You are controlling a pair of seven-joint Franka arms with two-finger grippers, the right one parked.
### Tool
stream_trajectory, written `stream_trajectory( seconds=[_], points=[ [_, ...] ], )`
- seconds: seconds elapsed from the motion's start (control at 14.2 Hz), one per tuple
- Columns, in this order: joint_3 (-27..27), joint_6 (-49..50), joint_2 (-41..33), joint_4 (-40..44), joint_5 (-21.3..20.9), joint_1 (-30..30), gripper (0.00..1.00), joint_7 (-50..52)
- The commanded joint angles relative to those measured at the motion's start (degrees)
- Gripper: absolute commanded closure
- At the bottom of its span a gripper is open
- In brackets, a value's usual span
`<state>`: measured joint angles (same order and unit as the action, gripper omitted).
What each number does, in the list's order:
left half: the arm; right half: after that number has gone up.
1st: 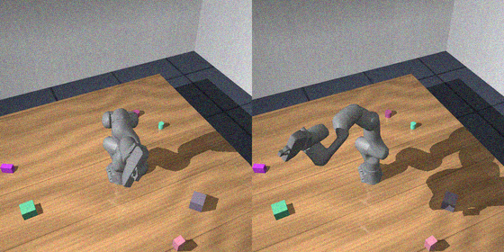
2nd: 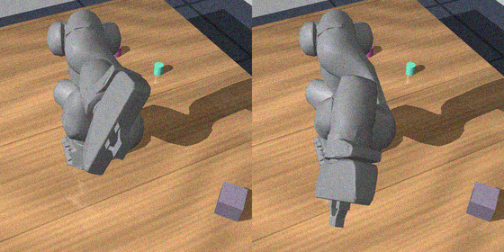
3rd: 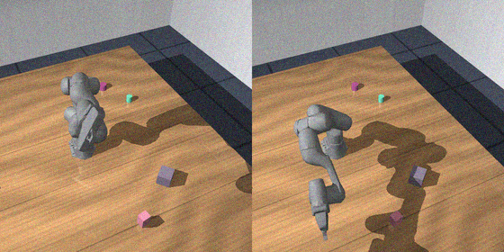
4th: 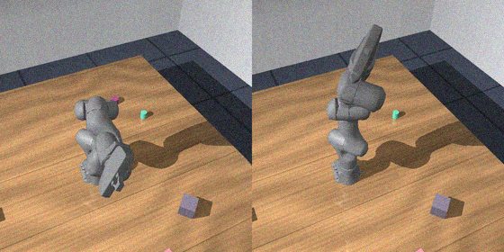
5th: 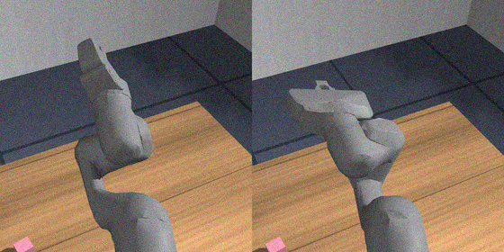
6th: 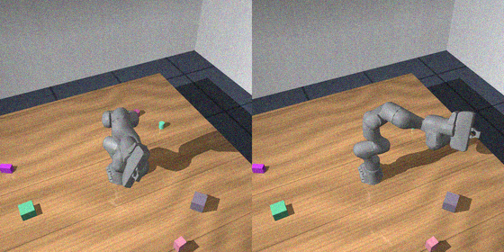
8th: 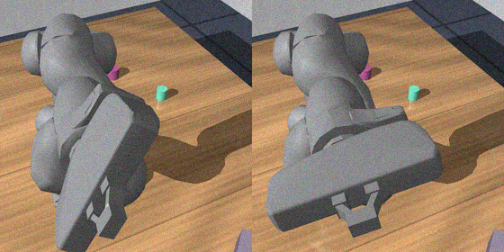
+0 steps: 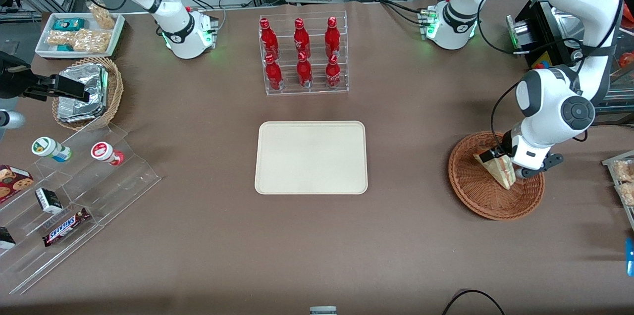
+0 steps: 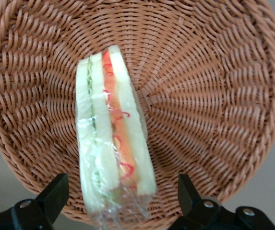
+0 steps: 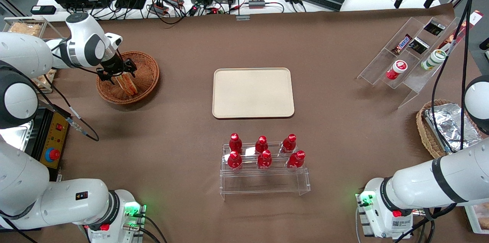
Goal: Place sandwich from basket to tray
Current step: 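Lower the left gripper and close it on the wrapped sandwich, then lift the sandwich and carry it over the cream tray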
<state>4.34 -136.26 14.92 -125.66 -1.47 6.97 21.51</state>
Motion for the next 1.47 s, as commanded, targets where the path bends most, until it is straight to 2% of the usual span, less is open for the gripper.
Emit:
stream_trajectory(
  seconds=[0.0,0.14,0.28,0.35,0.42,0.84,1.19,1.4],
  points=[
    [-0.2,-1.5,1.4,0.1,-0.3,0.2,0.04,1.0],
    [-0.2,-1.6,1.5,0.5,-0.1,0.2,0.22,1.0],
    [-0.2,-1.6,1.6,0.5,-0.2,0.2,0.47,0.9],
    [-0.3,-1.5,1.5,0.5,-0.1,0.2,0.57,1.0],
    [-0.3,-1.5,1.5,0.6,-0.1,0.2,0.61,1.0],
    [-0.1,0.3,0.6,2.8,-0.2,-0.1,0.76,0.9],
    [2.9,9.1,-2.5,5.9,-0.3,-3.0,0.79,0.1],
    [6.0,13.7,-3.8,6.1,-0.4,-7.7,0.79,3.4]
  ],
)
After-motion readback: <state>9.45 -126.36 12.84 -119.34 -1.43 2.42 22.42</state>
